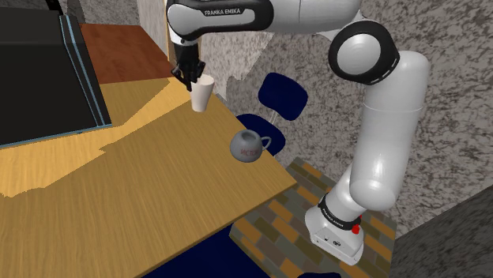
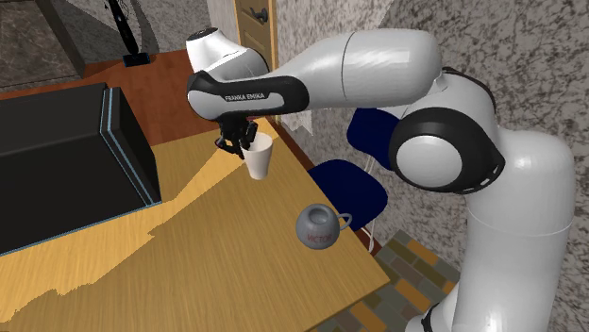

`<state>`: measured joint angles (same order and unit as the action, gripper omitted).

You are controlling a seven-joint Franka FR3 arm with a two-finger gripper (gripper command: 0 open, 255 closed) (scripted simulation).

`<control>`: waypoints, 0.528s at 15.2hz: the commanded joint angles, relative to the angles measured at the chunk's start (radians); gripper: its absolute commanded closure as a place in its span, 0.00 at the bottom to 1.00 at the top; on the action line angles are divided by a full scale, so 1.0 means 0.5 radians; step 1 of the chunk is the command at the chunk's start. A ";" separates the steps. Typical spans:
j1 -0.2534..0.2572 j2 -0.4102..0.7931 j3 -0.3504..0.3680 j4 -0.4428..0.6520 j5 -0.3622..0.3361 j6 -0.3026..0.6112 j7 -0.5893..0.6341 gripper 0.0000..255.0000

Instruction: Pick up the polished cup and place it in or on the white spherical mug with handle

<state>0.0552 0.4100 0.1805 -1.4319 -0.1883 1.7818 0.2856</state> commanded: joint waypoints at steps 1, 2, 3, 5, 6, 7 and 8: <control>0.003 -0.007 0.002 0.039 0.002 -0.046 -0.004 1.00; 0.004 -0.008 0.002 0.064 0.003 -0.072 -0.007 1.00; 0.006 -0.009 0.003 0.090 0.004 -0.099 -0.010 1.00; 0.009 -0.008 0.003 0.145 0.006 -0.152 -0.017 1.00; 0.010 -0.007 0.004 0.173 0.006 -0.179 -0.020 1.00; 0.012 -0.006 0.004 0.203 0.006 -0.207 -0.023 1.00; 0.014 -0.003 0.004 0.233 0.006 -0.235 -0.026 1.00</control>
<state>0.0613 0.4088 0.1824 -1.3303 -0.1852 1.6800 0.2742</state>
